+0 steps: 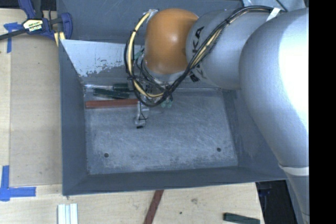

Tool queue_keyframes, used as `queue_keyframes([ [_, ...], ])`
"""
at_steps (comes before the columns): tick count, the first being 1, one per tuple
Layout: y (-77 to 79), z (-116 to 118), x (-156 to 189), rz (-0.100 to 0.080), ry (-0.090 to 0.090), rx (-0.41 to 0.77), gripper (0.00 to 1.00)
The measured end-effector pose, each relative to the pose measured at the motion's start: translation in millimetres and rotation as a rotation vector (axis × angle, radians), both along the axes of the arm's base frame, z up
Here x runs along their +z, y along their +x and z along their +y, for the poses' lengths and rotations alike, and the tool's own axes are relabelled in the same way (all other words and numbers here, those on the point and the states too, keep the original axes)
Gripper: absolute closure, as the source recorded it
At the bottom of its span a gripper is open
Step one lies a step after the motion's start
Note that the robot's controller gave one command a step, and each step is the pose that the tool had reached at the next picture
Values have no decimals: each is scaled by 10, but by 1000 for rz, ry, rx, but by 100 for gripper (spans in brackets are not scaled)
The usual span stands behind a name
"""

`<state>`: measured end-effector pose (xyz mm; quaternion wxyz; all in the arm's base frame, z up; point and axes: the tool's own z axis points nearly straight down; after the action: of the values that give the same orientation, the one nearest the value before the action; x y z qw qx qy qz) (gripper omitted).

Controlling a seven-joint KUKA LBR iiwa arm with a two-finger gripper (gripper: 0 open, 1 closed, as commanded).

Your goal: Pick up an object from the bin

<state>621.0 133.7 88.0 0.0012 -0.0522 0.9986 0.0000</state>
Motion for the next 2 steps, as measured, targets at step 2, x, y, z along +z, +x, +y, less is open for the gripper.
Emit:
queue_keyframes([
  [2, 113, 166, -11, -5, 4, 24, 100],
])
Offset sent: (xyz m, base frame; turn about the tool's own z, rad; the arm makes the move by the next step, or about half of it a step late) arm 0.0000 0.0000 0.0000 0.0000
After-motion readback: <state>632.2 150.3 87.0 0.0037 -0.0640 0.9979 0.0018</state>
